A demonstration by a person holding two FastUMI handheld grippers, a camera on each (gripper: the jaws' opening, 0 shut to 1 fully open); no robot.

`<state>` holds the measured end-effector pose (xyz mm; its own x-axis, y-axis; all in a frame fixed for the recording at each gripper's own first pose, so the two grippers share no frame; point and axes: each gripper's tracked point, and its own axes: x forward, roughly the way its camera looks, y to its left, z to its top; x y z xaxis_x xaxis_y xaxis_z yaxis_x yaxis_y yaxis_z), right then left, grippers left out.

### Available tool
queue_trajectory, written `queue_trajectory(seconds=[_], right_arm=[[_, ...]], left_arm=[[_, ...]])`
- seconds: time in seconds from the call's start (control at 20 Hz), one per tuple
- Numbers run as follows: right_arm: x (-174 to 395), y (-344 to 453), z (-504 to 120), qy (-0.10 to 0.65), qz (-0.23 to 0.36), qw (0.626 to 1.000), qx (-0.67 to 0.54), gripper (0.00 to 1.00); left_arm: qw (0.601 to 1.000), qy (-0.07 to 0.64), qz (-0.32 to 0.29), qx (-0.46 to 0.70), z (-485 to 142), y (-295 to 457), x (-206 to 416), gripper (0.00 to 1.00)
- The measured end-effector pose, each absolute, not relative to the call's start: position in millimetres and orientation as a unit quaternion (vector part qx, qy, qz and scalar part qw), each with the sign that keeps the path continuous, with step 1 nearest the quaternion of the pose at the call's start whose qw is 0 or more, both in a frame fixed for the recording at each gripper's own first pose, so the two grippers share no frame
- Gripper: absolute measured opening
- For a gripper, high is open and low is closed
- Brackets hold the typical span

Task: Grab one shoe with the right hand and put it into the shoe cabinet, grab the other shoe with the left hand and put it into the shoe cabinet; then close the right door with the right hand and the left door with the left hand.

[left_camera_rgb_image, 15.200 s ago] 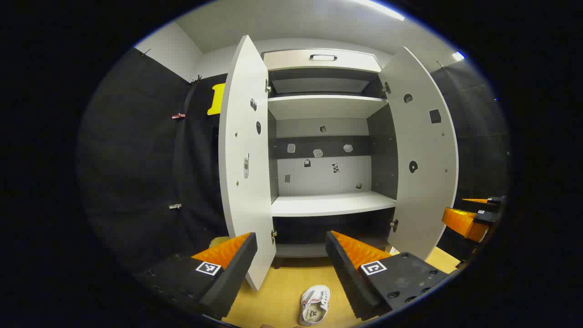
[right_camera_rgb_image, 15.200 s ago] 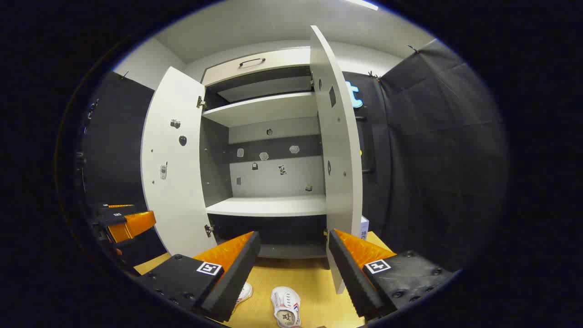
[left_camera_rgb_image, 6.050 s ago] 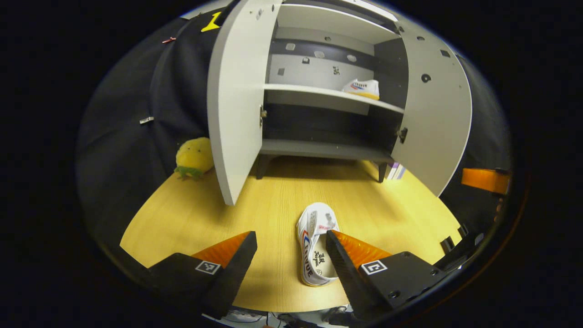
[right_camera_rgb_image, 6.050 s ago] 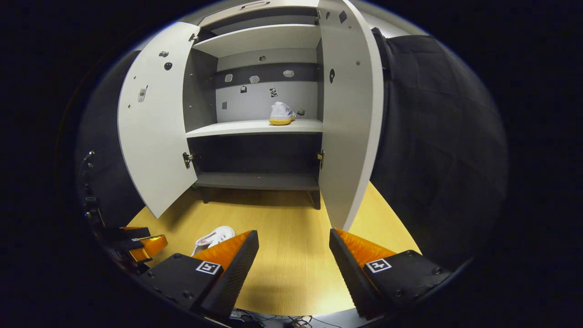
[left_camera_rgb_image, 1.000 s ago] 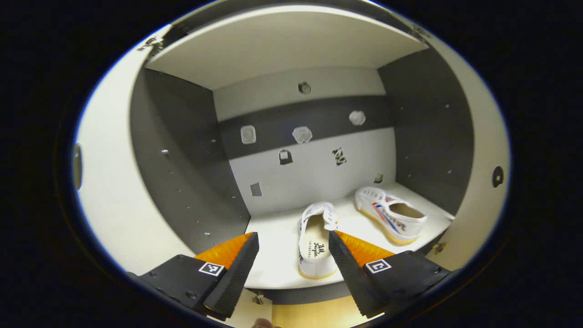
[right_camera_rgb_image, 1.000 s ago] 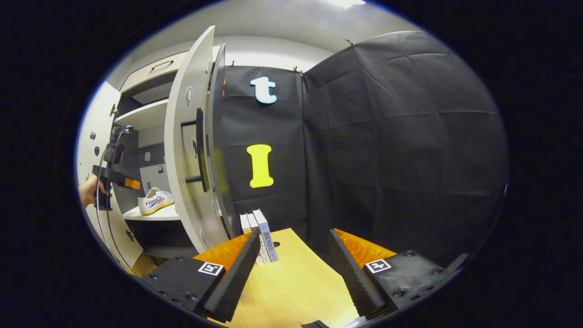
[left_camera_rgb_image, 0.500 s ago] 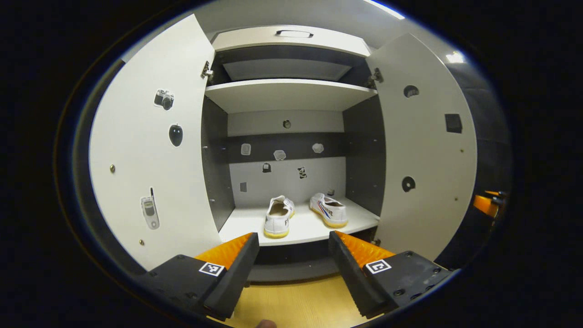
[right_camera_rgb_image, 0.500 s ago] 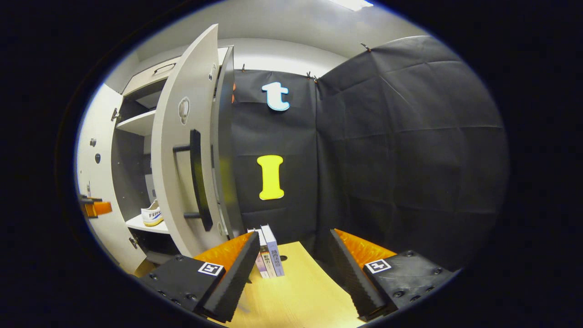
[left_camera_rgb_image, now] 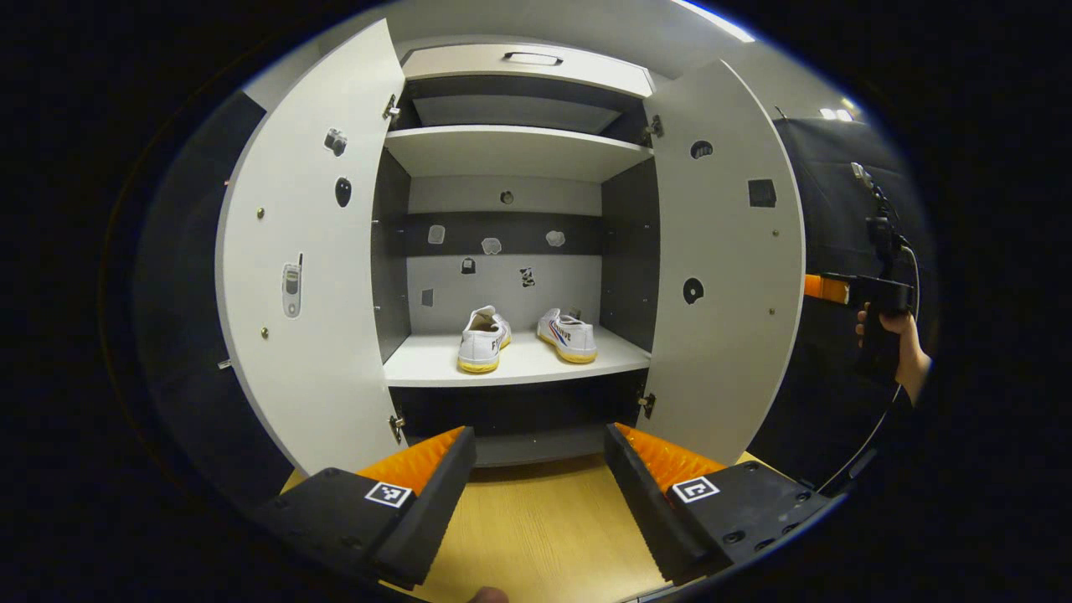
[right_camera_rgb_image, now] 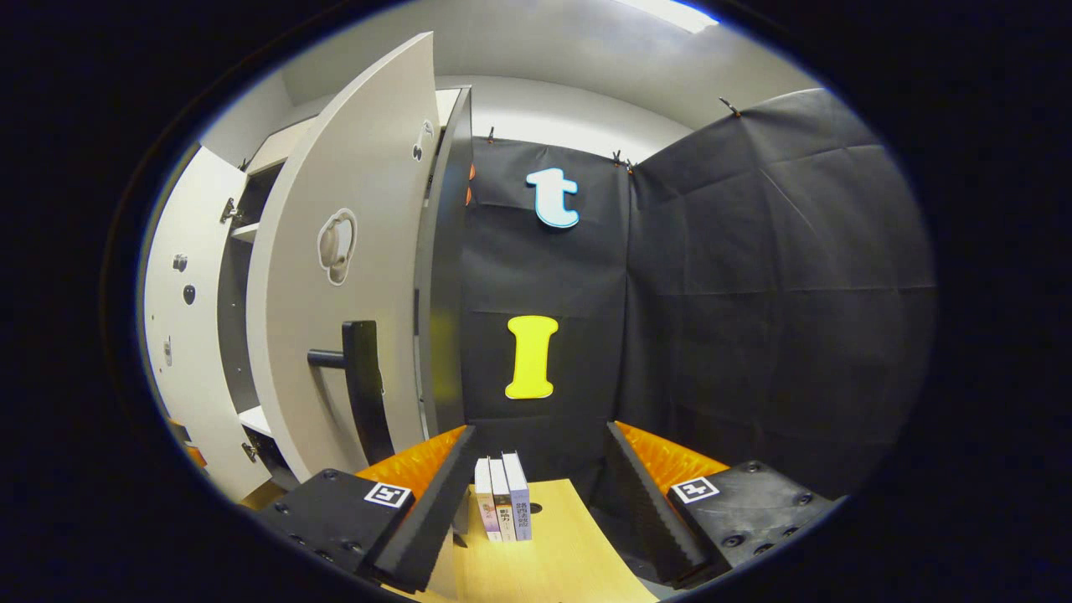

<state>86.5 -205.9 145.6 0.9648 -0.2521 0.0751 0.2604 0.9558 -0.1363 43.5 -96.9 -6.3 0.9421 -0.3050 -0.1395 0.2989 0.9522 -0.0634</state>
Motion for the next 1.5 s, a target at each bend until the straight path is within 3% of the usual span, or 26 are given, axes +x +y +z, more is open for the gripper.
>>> queue_trajectory(seconds=[0.1, 0.25, 0.3, 0.35, 0.65, 0.7, 0.75, 1.05, 1.5], right_arm=[[92, -199, 152, -0.028, -0.117, 0.99, -0.075, 0.92], [95, -190, 151, -0.021, -0.101, 0.993, -0.064, 0.97], [96, -191, 150, -0.021, -0.101, 0.993, -0.059, 0.92], [95, -190, 147, -0.015, -0.101, 0.994, -0.048, 0.95], [91, -181, 139, -0.007, -0.106, 0.993, -0.052, 0.95], [90, -179, 138, -0.008, -0.106, 0.993, -0.054, 1.0], [90, -177, 137, -0.006, -0.108, 0.993, -0.052, 0.95], [89, -165, 134, -0.008, -0.114, 0.993, -0.043, 0.96], [106, -89, 119, -0.007, -0.058, 0.998, -0.016, 0.95]], left_arm=[[0.987, 0.076, -0.139, -0.027, -8, -86, 44, 0.96], [0.989, 0.079, -0.122, -0.036, -12, -71, 42, 0.97], [0.989, 0.081, -0.118, -0.039, -14, -69, 41, 0.96], [0.989, 0.082, -0.114, -0.042, -15, -65, 40, 0.95], [0.989, 0.096, -0.105, -0.034, -31, -51, 30, 0.96], [0.989, 0.099, -0.105, -0.034, -34, -51, 28, 0.96], [0.989, 0.101, -0.104, -0.036, -35, -50, 27, 0.96], [0.99, 0.102, -0.092, -0.044, -36, -31, 23, 0.96], [0.99, 0.105, -0.072, -0.057, -40, -5, 23, 0.96]])
